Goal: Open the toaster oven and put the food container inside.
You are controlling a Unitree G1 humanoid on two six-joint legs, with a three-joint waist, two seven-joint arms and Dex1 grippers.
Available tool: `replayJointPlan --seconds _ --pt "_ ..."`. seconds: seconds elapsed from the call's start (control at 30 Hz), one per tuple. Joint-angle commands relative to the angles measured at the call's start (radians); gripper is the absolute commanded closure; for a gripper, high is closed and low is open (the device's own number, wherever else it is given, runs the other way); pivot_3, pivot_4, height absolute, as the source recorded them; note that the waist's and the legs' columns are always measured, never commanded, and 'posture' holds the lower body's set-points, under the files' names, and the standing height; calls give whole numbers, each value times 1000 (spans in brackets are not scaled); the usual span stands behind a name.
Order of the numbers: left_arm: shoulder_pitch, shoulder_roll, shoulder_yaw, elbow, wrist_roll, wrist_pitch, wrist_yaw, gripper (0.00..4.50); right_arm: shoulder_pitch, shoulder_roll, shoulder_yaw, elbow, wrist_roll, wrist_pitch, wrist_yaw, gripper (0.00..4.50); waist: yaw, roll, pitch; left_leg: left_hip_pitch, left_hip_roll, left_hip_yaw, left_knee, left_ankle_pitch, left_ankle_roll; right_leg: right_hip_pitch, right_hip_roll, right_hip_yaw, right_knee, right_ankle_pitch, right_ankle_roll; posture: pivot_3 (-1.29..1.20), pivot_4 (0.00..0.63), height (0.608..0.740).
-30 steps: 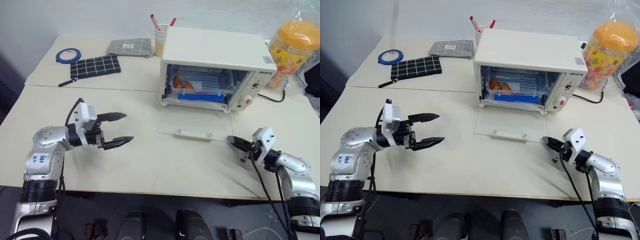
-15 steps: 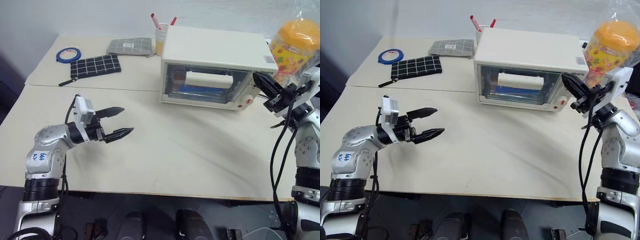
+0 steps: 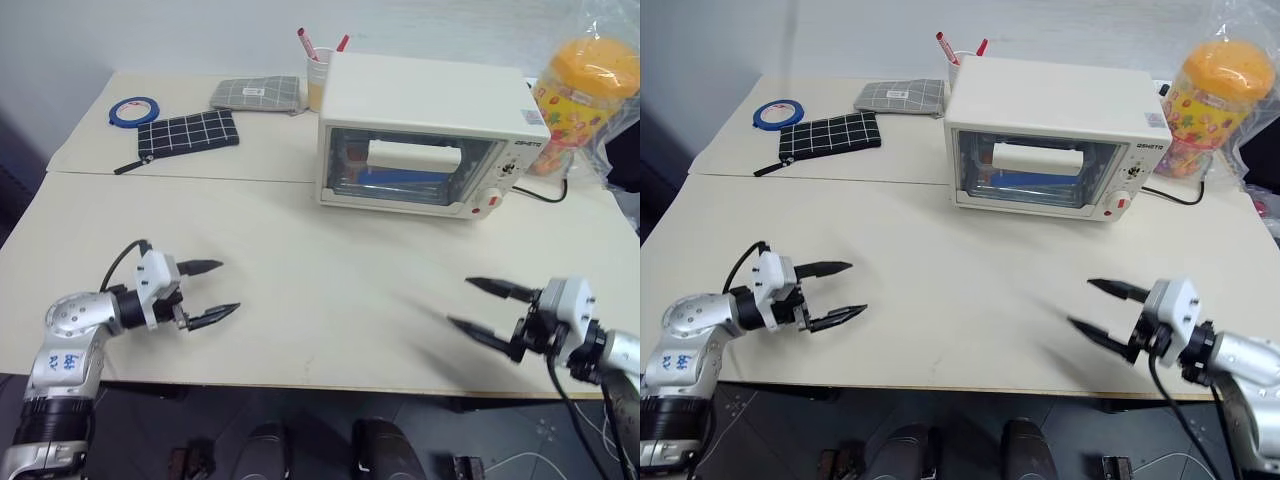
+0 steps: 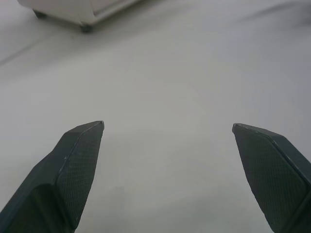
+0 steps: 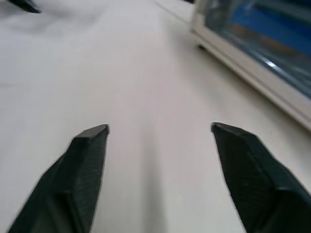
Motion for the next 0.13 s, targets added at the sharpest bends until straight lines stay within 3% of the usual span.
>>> replayJointPlan --seconds 0.03,0.13 --pt "77 21 25 -71 9 -54 -2 0 27 49 18 -19 -20 -99 3 18 -1 0 0 0 0 0 0 0 0 0 0 0 0 0 0 0 150 740" --pt "109 -7 27 -141 -5 -61 41 0 34 72 42 22 -54 -159 6 18 -1 0 0 0 0 0 0 0 0 0 -1 1 0 0 0 0 150 740"
